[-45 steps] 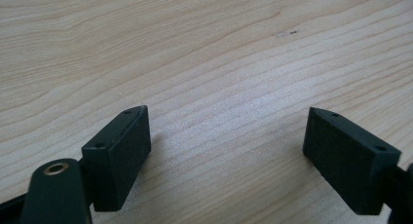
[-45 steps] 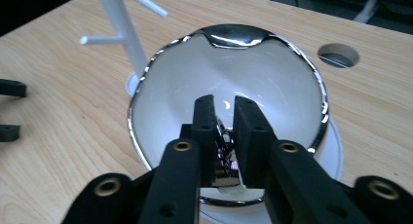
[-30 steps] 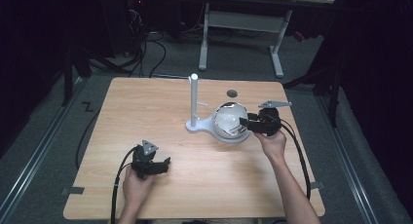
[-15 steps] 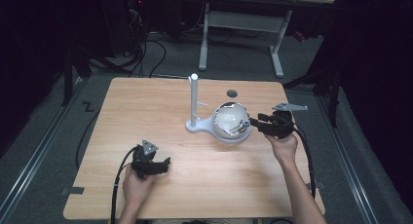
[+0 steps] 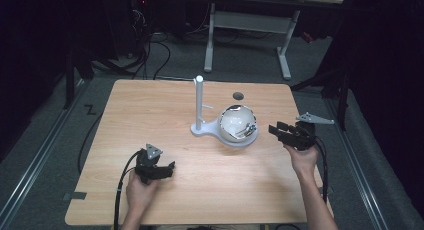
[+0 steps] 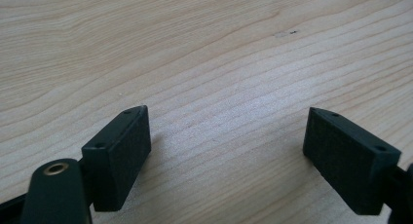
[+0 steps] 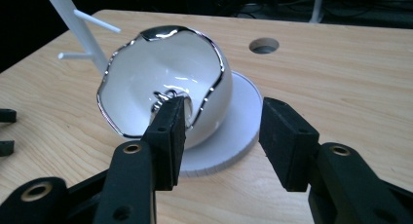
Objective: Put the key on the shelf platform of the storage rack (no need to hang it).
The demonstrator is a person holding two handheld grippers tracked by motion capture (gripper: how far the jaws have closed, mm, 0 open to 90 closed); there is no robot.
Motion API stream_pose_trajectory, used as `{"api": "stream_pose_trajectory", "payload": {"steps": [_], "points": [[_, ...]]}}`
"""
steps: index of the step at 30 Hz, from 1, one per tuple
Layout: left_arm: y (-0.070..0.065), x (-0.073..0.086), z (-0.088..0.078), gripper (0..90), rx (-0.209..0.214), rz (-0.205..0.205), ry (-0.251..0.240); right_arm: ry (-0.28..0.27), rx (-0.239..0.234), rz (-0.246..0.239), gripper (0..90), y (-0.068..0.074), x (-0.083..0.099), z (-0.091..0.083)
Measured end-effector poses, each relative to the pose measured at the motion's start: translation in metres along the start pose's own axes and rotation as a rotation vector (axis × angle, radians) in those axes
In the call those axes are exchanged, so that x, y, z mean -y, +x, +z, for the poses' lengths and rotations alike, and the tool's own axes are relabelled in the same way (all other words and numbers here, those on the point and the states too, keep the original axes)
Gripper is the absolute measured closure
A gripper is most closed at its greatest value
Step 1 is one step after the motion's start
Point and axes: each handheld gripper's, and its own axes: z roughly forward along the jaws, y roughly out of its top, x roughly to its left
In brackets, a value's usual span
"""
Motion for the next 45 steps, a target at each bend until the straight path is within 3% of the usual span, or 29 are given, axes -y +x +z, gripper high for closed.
{"api": "stream_pose_trajectory", "payload": {"steps": [11, 25, 45], "points": [[0.000, 0.000, 0.000, 18.0, 0.000, 0.000, 0.000, -0.025, 0.042, 0.013, 52.1, -0.006, 0.011, -0.017], [0.000, 0.000, 0.000, 18.0, 0.000, 0.000, 0.000, -0.043, 0.037, 0.036, 52.6, -0.009, 0.029, -0.033], [0.000, 0.000, 0.000, 18.0, 0.000, 0.000, 0.000, -0.036, 0.028, 0.039, 52.6, 0.001, 0.054, -0.046]]}}
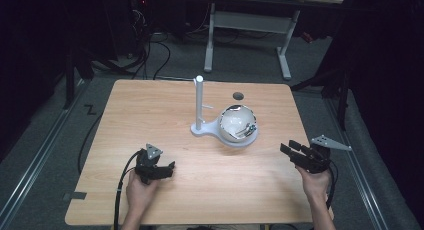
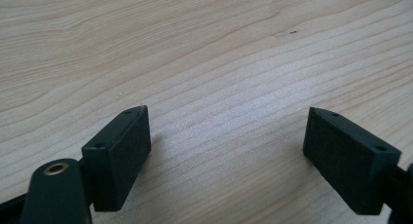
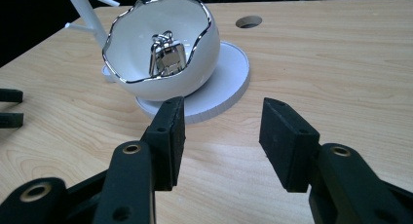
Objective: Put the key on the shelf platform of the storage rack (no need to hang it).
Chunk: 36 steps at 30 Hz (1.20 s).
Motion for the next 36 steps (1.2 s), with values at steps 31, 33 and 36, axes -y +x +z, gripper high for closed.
{"api": "stream_pose_trajectory", "payload": {"steps": [31, 33, 36], "points": [[0.000, 0.000, 0.000, 18.0, 0.000, 0.000, 0.000, 0.033, -0.023, 0.025, 52.3, 0.011, 0.035, 0.001], [0.000, 0.000, 0.000, 18.0, 0.000, 0.000, 0.000, 0.037, -0.023, 0.033, 52.3, 0.010, 0.038, 0.001], [0.000, 0.000, 0.000, 18.0, 0.000, 0.001, 0.000, 0.038, -0.021, 0.029, 52.3, 0.010, 0.041, 0.002]]}}
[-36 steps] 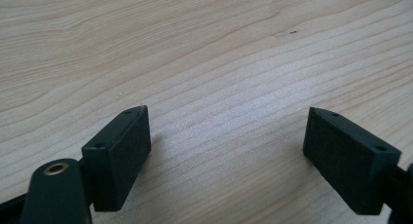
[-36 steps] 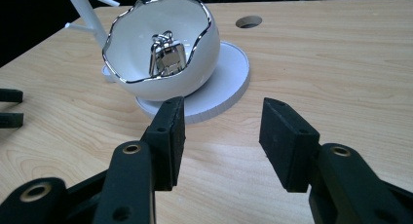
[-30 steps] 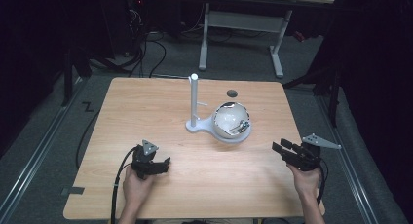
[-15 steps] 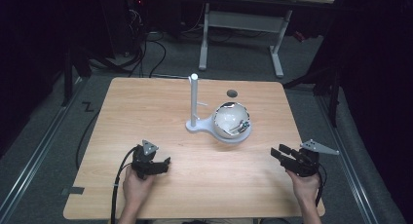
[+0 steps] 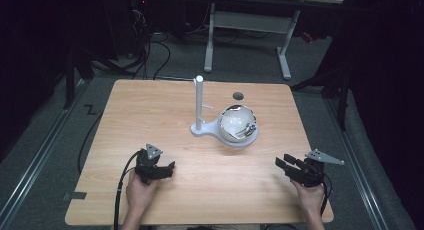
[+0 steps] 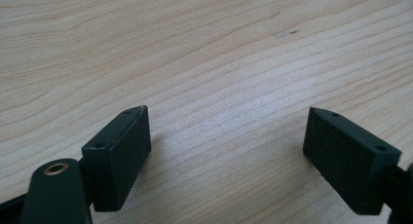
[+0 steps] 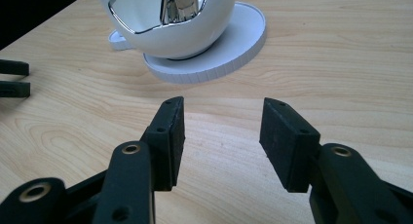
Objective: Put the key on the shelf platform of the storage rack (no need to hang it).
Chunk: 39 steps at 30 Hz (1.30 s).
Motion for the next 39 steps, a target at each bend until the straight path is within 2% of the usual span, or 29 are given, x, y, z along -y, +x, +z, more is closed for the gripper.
{"api": "stream_pose_trajectory", "payload": {"steps": [7, 19, 30, 36, 39], "points": [[0.000, 0.000, 0.000, 18.0, 0.000, 0.000, 0.000, 0.014, 0.005, 0.020, 51.1, 0.002, 0.011, 0.005], [0.000, 0.000, 0.000, 18.0, 0.000, 0.000, 0.000, 0.057, 0.022, -0.006, 50.4, 0.009, 0.021, 0.018], [0.000, 0.000, 0.000, 18.0, 0.000, 0.000, 0.000, 0.107, 0.070, -0.053, 49.5, 0.016, 0.028, 0.032], [0.000, 0.000, 0.000, 18.0, 0.000, 0.000, 0.000, 0.143, 0.104, -0.105, 48.8, 0.022, 0.029, 0.041], [0.000, 0.000, 0.000, 18.0, 0.000, 0.000, 0.000, 0.162, 0.111, -0.111, 47.7, 0.023, 0.029, 0.043]]}}
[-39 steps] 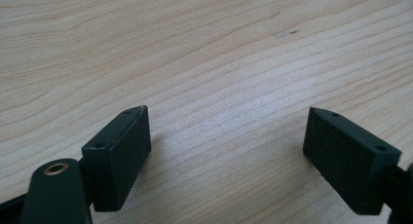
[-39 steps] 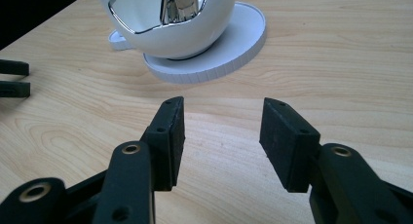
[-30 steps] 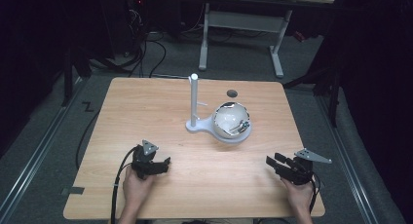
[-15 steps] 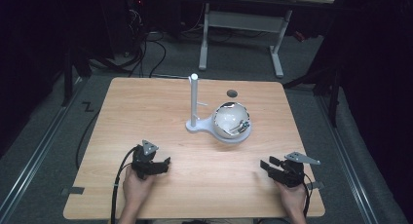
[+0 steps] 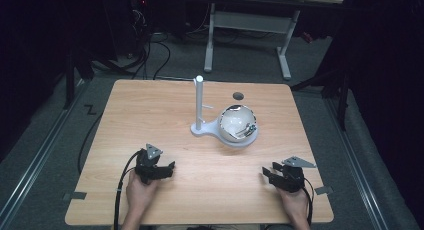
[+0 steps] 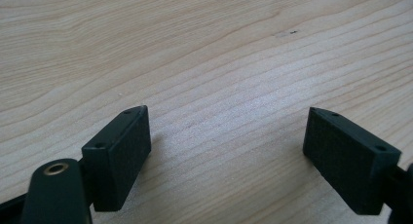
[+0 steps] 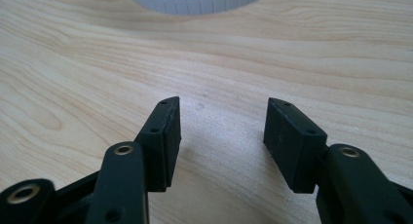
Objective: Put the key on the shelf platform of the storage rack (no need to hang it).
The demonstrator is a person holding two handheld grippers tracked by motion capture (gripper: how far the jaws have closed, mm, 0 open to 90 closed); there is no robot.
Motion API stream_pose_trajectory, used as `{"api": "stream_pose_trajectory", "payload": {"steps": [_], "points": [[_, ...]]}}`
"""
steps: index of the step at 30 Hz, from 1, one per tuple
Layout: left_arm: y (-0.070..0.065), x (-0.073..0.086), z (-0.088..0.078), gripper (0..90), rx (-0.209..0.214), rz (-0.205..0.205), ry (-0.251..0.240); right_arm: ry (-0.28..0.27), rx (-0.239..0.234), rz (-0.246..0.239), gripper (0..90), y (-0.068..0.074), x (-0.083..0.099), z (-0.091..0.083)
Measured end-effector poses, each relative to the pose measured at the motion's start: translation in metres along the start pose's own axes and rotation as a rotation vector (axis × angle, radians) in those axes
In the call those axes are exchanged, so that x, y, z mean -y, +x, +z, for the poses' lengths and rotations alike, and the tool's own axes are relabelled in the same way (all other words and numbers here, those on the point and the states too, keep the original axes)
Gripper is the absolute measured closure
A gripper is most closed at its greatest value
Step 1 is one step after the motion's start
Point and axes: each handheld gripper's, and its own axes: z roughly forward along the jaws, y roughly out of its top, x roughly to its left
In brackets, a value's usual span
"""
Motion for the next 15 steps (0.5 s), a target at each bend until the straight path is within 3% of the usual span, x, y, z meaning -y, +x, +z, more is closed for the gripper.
{"api": "stream_pose_trajectory", "payload": {"steps": [6, 15], "points": [[0.0001, 0.0000, -0.0001, 18.0, 0.000, 0.001, 0.001, 0.024, 0.066, -0.093, 45.2, 0.0106, -0.0012, 0.0041], [0.0000, 0.0001, -0.0002, 18.0, 0.000, 0.001, 0.001, 0.028, 0.058, -0.089, 43.8, 0.0102, -0.0014, 0.0043]]}}
